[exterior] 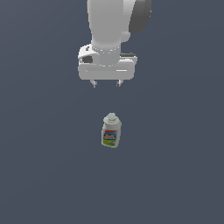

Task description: Pick up the object and move it to a goal position.

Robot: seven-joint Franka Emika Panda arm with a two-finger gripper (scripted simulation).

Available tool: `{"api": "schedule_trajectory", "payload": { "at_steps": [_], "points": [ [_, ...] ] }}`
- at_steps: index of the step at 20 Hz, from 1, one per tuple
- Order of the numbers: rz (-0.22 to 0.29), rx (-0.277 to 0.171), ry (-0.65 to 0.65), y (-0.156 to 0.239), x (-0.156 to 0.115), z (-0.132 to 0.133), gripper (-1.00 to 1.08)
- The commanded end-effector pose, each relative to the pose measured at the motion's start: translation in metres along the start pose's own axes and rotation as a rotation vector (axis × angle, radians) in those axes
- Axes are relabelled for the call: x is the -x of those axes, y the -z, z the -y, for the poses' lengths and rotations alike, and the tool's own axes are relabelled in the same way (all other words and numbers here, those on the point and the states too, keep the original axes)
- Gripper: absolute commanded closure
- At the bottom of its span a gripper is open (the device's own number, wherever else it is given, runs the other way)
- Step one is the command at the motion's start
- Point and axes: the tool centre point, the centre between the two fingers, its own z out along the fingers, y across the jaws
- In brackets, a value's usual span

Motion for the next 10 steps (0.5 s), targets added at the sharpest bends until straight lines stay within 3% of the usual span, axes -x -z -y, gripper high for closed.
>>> {"api": "schedule_trajectory", "payload": {
  "at_steps": [1,10],
  "points": [
    [-0.001,0.002,0.036,0.000,-0.004,0.000,-0.92],
    [-0.009,0.009,0.238,-0.002,-0.025,0.002,-0.92]
  ]
}}
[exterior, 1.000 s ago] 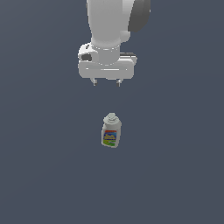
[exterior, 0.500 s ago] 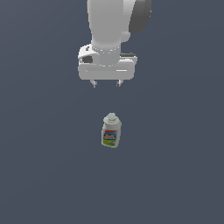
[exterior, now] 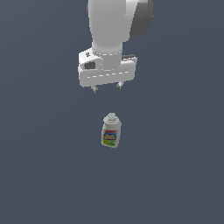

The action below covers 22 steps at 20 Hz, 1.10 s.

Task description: Pick up the object and move it to a goal position.

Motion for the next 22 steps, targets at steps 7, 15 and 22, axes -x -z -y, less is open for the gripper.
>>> {"api": "schedule_trajectory", "payload": {
  "at_steps": [7,15,22],
  "points": [
    [-0.009,0.006,0.228,-0.003,-0.023,-0.003,-0.92],
    [-0.019,0.010,0.443,-0.007,-0.045,-0.005,-0.92],
    [-0.030,0.011,0.629,-0.011,-0.063,-0.008,-0.92]
  ]
}}
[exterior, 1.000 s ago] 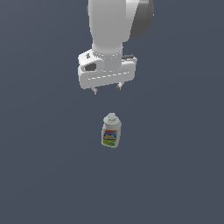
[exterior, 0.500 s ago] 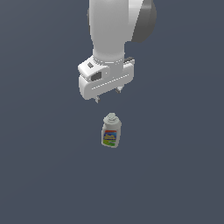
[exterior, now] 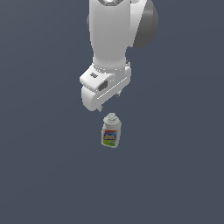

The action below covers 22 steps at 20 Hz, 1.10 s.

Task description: Pick up the object and move it to a goal position.

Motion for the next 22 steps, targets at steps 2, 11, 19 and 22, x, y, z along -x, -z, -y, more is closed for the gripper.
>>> {"api": "schedule_trajectory", "payload": {
  "at_steps": [2,11,19,22],
  "points": [
    [-0.006,0.002,0.095,-0.002,-0.007,-0.006,-0.92],
    [-0.023,0.006,0.302,-0.008,-0.022,-0.019,-0.92],
    [-0.031,0.008,0.398,-0.011,-0.029,-0.026,-0.92],
    [-0.033,0.009,0.411,-0.011,-0.030,-0.026,-0.92]
  ]
}}
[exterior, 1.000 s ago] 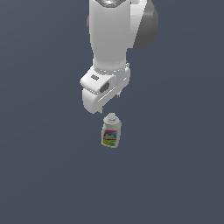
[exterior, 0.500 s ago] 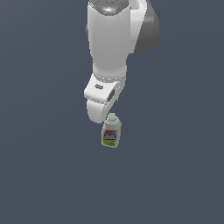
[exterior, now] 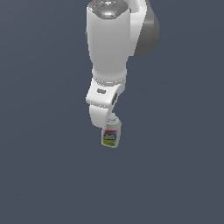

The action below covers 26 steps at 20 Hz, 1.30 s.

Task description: Pick up the object and move it to a goal position.

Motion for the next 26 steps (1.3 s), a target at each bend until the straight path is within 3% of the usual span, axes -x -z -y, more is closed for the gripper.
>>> {"api": "schedule_trajectory", "payload": {
  "at_steps": [1,21,22,26],
  "points": [
    [-0.001,0.001,0.010,0.000,0.000,-0.001,-0.92],
    [-0.002,0.000,0.011,-0.050,0.000,-0.001,-0.92],
    [-0.002,0.000,0.011,-0.050,0.000,-0.001,1.08],
    [-0.002,0.000,0.011,-0.050,0.000,-0.001,1.08]
  ]
}}
